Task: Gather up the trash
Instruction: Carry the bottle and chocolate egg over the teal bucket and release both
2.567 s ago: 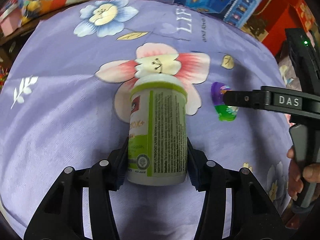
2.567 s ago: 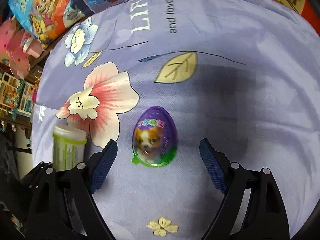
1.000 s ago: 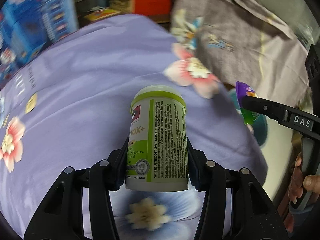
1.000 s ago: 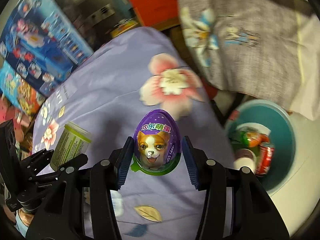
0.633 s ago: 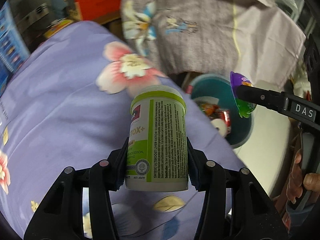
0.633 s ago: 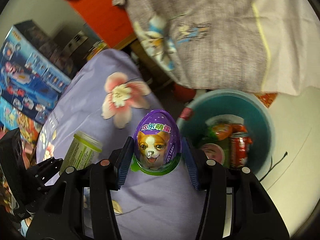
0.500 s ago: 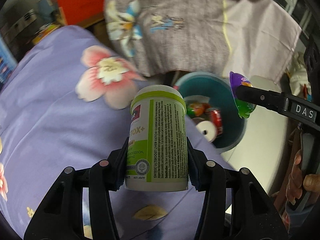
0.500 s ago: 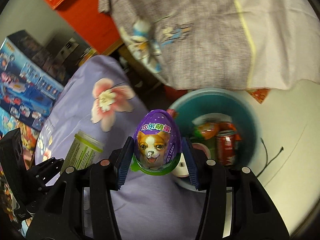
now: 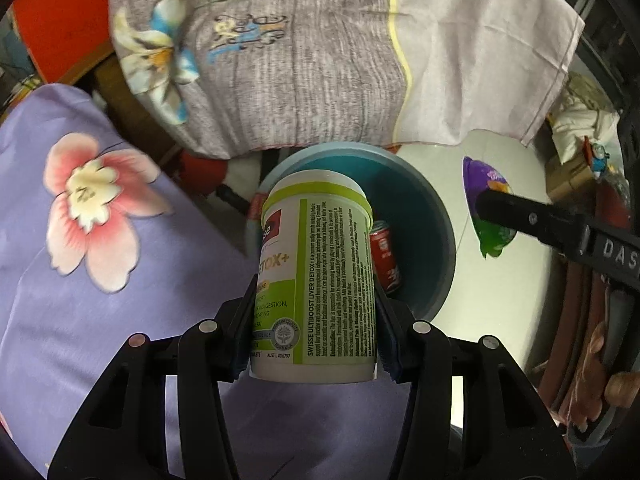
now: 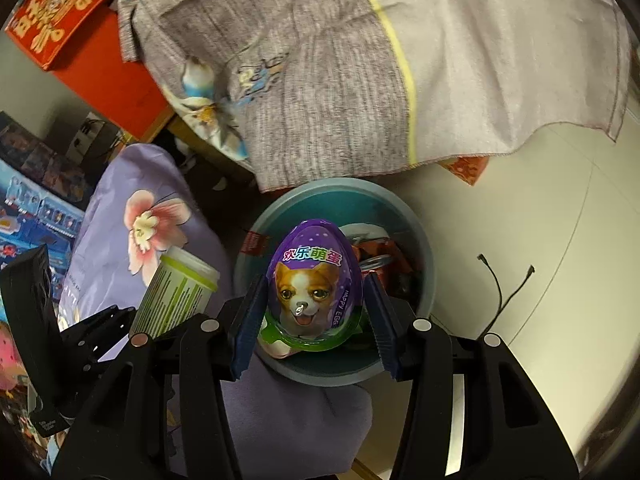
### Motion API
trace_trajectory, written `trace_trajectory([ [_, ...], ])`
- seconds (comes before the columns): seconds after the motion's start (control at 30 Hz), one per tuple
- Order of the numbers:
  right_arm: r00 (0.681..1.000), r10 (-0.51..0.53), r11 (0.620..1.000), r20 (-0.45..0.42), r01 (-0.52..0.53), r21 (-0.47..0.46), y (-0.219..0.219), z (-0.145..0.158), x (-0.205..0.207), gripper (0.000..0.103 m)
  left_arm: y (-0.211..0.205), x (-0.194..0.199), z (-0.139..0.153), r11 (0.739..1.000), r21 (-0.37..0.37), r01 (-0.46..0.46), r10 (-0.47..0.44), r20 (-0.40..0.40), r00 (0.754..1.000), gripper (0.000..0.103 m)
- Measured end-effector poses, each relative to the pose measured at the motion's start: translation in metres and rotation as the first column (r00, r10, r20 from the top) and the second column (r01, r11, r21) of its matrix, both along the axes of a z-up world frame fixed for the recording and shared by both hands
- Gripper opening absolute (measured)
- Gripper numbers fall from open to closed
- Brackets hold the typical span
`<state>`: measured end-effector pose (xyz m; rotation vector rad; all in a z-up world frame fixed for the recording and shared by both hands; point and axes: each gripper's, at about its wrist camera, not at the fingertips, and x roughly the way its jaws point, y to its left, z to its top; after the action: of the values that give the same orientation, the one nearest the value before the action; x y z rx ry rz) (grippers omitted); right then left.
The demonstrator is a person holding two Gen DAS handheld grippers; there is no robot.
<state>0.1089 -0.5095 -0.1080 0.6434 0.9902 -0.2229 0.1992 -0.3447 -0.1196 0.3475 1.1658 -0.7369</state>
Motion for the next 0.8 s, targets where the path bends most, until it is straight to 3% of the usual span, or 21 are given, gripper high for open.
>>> trace_trajectory([
  [0.2,1.000,-0.012,1.000,-0.027,0.012,0.000,-0.004,-0.009,0.005,0.048,-0.019,0.010,-0.015,1.000,-0.001,0.008,-0.009,-0.049,0.999,0.054],
  [0.4,1.000,0.000,1.000,-0.027,0.000,0.002,0.001,-0.010,0.009,0.048,-0.009,0.013,-0.016,1.000,0.001,-0.009,0.009,-0.059,0.998,0.055],
  [0.5,1.000,0.007,1.000,-0.021,-0.007,0.000,0.004,-0.007,0.010,0.048,0.001,0.014,-0.012,1.000,-0.002,-0.025,0.025,-0.056,0.998,0.061],
  [0.63,1.000,0.017,1.000,-0.025,-0.017,-0.009,0.008,-0.007,0.013,0.048,0.010,0.009,-0.002,0.999,-0.011,-0.042,0.042,-0.008,0.999,0.081],
  [0.8,0.999,0.036,0.999,-0.040,-0.036,-0.014,0.015,-0.010,0.020,0.048,0.018,0.002,0.004,0.999,-0.018,-0.044,0.044,0.001,0.999,0.083],
])
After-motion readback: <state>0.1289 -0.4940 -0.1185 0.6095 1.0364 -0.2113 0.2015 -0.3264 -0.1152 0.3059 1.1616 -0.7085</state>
